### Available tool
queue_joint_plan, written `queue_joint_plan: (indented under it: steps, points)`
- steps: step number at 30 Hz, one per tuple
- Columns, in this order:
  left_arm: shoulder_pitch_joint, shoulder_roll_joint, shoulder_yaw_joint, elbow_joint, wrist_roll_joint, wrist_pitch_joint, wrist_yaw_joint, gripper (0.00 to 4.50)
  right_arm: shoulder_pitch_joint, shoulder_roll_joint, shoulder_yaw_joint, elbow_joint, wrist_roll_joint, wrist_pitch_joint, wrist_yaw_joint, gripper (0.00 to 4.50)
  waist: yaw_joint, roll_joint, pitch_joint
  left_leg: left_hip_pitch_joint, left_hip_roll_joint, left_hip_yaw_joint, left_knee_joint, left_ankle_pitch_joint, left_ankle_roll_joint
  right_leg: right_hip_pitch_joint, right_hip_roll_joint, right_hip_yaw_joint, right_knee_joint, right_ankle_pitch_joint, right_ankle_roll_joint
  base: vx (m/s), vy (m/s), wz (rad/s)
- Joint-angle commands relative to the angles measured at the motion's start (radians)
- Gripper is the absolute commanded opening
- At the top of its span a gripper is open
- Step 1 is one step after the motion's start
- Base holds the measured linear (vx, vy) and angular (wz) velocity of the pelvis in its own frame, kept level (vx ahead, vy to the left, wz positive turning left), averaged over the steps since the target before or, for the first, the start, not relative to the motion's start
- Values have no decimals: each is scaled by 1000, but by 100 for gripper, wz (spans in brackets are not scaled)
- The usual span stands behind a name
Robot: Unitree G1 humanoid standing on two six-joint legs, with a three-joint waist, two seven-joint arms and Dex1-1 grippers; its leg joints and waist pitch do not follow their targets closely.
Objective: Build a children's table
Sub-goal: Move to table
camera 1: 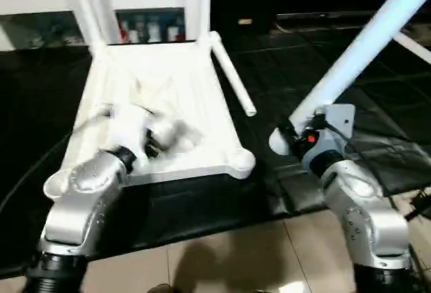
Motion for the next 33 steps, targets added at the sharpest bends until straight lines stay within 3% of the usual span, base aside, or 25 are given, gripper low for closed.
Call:
queue_joint_plan:
  steps: [1, 5, 7, 10, 12, 14, 16, 19, 21, 22, 23, 24, 25, 27, 29, 30, 31, 32, 33]
  points:
    - [-14, 22, -41, 11, 3, -5, -71, 385, -15, -13, -22, 15, 14, -15, 21, 192, 1, 13, -61, 30, 64, -30, -69, -92, 23, 50, -93, 60, -57, 15, -141, 0, 0, 0]
    - [-36, 51, -77, 36, 14, -11, -133, 385, -29, -46, -22, 31, 11, -6, 49, 192, 0, 17, -56, 34, 64, -27, -73, -156, 1, 51, -95, 63, -69, -71, -146, 0, 0, 0]
    - [-49, -2, -27, 54, -10, 6, -63, 385, -17, -55, -16, 22, 6, -15, 51, 192, 0, 25, -55, 35, 65, -28, -73, -171, -8, 52, -95, 63, -69, -90, -150, 0, 0, 0]
    - [-35, -76, 34, 51, -20, 8, 60, 385, 10, -48, -10, 1, -5, -31, 35, 192, 0, 18, -46, 38, 66, -26, -73, -218, -12, 53, -101, 65, -83, -172, -161, 0, 0, 0]
    - [-17, -110, 60, 43, -34, 7, 102, 385, 23, -39, -12, -5, -8, -39, 26, 192, -1, 12, -47, 41, 64, -27, -73, -228, -7, 54, -100, 65, -89, -239, -138, 0, 0, 0]
    - [36, -161, 94, -2, -67, 13, 156, 385, 46, 14, -45, -13, -1, -57, -33, 192, -6, 4, -48, 34, 66, -27, -75, -202, 0, 55, -101, 65, -87, -225, -138, 0, 0, 0]
    - [63, -176, 101, -29, -65, 14, 175, 385, 59, 19, -33, -19, -2, -67, -31, 192, -9, 7, -51, 35, 64, -27, -71, -185, 12, 52, -97, 63, -84, -210, -135, 0, 0, 0]
    - [82, -188, 102, -52, -38, 7, 193, 385, 66, 9, 3, -19, -10, -68, -9, 192, -13, 6, -43, 55, 67, -29, -80, -336, -4, 54, -94, 60, -99, -396, -94, 0, 0, 0]
    - [80, -190, 107, -46, -25, 3, 213, 385, 64, 7, 13, -15, -11, -75, 1, 192, -20, 6, -26, 84, 59, -30, -84, -495, -15, 48, -84, 46, -128, -599, -48, 0, 0, 0]
    - [77, -188, 110, -42, -23, 1, 220, 385, 63, 7, 11, -14, -10, -75, 0, 192, -21, 7, -20, 97, 56, -30, -81, -538, -18, 43, -81, 41, -138, -659, -36, 0, 0, 0]
    - [74, -188, 116, -41, -25, 2, 226, 385, 61, 7, 8, -12, -9, -76, 0, 192, -28, 7, -13, 121, 49, -32, -72, -600, -23, 37, -78, 28, -157, -738, -17, 0, 0, 0]
    - [74, -190, 120, -43, -27, 5, 231, 385, 60, 11, 5, -12, -12, -77, -1, 192, -32, 9, -7, 131, 50, -38, -74, -630, -28, 41, -77, 18, -167, -757, -6, 0, 0, 0]
    - [74, -192, 125, -47, -30, 8, 234, 385, 60, 14, 0, -13, -12, -79, -1, 192, -35, 9, -8, 131, 51, -42, -78, -639, -30, 49, -78, 15, -166, -750, -3, 0, 0, 0]
    - [77, -193, 126, -57, -33, 14, 240, 385, 61, -4, 9, -16, -32, -88, -1, 192, -40, 17, -18, 119, 59, -50, -95, -618, -30, 79, -85, 21, -155, -655, -25, 0, 0, 0]
    - [77, -195, 124, -63, -31, 16, 243, 385, 63, -11, 15, -18, -26, -85, 7, 192, -45, 15, -26, 119, 61, -47, -100, -582, -19, 86, -85, 30, -144, -565, -65, 58, 36, -5]
    - [77, -197, 123, -65, -30, 17, 243, 385, 64, -14, 18, -21, -24, -84, 10, 192, -35, -3, -28, 28, 35, -63, -105, -481, 44, 153, -114, 17, -138, -523, -83, 63, 33, -1]
    - [77, -197, 122, -66, -29, 18, 244, 385, 65, -16, 20, -22, -25, -85, 10, 192, -31, 15, -36, 21, 29, -56, -97, -415, 71, 167, -128, 18, -148, -536, -79, 81, 25, 22]
    - [77, -198, 121, -67, -28, 18, 244, 385, 65, -20, 25, -22, -25, -78, 14, 192, -31, 15, -48, -10, 18, -67, -65, -236, 176, 199, -157, -15, -164, -508, -80, 90, 25, 45]
    - [77, -198, 120, -67, -28, 18, 245, 385, 65, -21, 27, -21, -24, -76, 15, 192, -34, 17, -52, -12, 14, -71, -58, -188, 204, 200, -154, -28, -165, -463, -84, 90, 25, 45]
